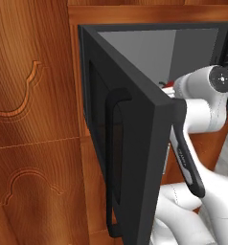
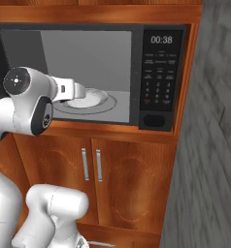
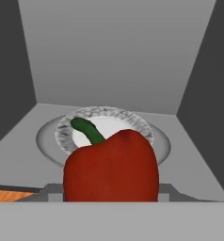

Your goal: Pick the bell pepper from the counter and place it in the microwave. Then turn on the microwave.

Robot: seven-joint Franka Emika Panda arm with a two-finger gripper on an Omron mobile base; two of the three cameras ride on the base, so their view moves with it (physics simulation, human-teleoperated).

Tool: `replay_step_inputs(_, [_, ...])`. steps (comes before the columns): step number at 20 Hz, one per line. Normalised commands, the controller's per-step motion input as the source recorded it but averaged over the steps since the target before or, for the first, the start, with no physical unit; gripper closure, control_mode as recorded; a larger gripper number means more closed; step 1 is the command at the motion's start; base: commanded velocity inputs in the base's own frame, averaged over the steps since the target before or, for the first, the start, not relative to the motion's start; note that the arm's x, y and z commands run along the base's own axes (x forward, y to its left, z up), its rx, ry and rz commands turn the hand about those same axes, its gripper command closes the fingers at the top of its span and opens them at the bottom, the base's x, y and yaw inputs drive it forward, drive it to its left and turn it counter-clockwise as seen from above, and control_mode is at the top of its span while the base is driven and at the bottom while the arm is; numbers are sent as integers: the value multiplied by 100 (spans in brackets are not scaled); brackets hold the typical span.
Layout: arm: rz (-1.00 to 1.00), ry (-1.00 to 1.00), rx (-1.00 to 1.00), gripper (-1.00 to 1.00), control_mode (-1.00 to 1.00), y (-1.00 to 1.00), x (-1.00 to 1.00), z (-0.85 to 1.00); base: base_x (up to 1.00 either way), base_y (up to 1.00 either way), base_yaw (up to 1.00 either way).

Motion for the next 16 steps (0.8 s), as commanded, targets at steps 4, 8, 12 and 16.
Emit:
replay_step_inputs(4, [0, 1, 0, 100, -100, 0, 19, 0, 0, 0, 0])
replay_step_inputs(8, [0, 1, 0, 100, -100, 0, 17, 0, 0, 0, 0])
replay_step_inputs(12, [0, 1, 0, 100, -100, 0, 17, -2, 0, 0, 0])
replay_step_inputs(16, [0, 0, 0, 100, -100, 1, 14, -7, 0, 0, 0])
